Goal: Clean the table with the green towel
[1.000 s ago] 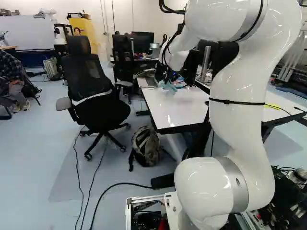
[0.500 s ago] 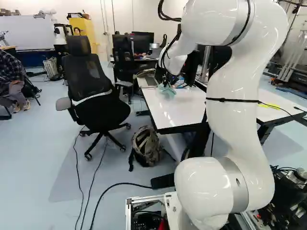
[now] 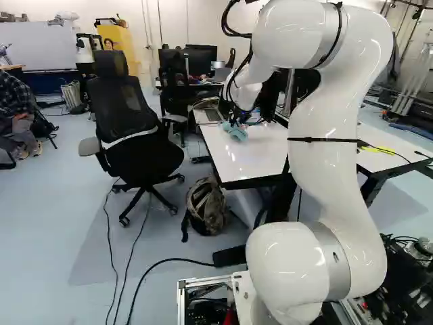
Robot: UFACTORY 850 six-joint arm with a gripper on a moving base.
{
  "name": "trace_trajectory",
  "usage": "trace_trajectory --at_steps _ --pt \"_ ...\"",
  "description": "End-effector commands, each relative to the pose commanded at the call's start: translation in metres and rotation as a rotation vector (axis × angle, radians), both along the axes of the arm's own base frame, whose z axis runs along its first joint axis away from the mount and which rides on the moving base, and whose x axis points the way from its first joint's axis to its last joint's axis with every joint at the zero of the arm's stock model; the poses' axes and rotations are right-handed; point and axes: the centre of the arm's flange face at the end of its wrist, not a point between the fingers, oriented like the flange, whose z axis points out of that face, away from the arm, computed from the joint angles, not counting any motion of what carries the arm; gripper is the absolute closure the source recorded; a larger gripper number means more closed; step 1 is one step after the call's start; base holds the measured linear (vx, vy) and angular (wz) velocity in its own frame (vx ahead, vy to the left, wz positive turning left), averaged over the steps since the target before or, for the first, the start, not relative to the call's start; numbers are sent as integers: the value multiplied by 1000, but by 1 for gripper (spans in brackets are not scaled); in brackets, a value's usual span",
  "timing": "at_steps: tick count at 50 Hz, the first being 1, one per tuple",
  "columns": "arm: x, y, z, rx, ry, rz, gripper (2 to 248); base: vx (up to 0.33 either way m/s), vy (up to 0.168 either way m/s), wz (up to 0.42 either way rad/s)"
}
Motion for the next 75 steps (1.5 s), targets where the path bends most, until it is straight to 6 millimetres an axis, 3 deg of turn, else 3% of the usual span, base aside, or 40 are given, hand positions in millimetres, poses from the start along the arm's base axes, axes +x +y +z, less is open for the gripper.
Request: trace_trajectory --at_steps 75 --pt "-8 2 -8 19 151 7 197 0 0 0"
